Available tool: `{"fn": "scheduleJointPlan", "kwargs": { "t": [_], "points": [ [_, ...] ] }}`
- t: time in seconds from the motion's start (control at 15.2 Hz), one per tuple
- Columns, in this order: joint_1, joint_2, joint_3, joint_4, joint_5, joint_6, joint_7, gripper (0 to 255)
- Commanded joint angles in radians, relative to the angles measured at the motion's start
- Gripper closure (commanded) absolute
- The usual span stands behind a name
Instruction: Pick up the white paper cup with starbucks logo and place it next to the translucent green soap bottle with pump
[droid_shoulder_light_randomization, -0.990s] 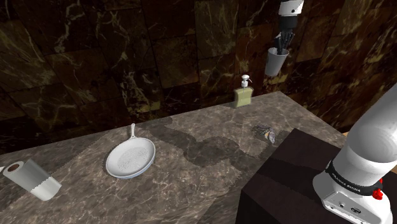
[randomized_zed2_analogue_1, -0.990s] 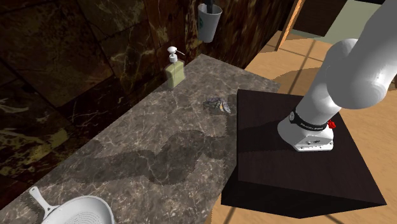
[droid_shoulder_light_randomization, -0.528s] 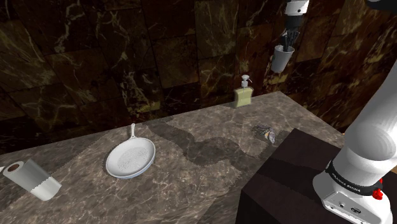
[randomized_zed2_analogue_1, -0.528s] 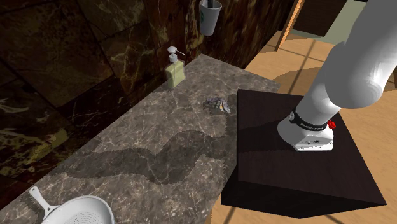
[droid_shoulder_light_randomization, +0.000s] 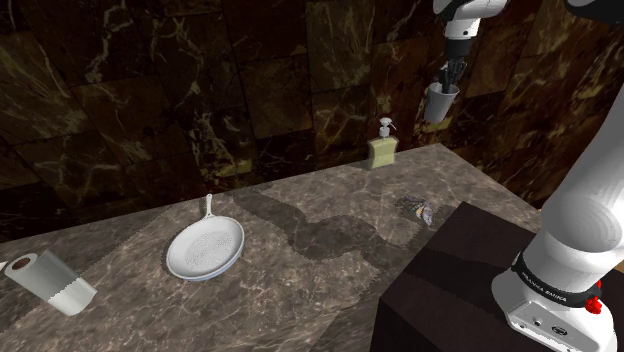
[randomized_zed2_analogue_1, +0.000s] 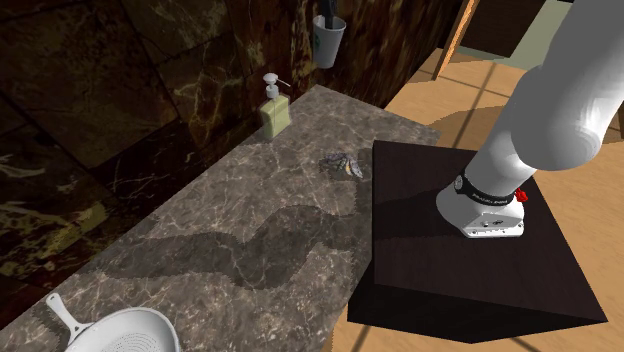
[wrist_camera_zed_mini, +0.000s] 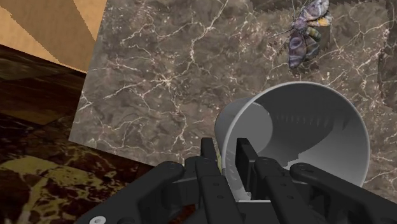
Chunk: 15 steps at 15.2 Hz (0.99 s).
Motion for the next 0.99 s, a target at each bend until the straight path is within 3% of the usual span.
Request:
{"fn": "scheduleJointPlan", "kwargs": {
  "t": [0.0, 0.92],
  "points": [
    [0.001, 0.001, 0.001, -0.025, 0.001, 0.027, 0.0, 255],
    [-0.003, 0.055, 0.005, -0.151, 0.028, 0.202, -0.019, 255]
  ]
}}
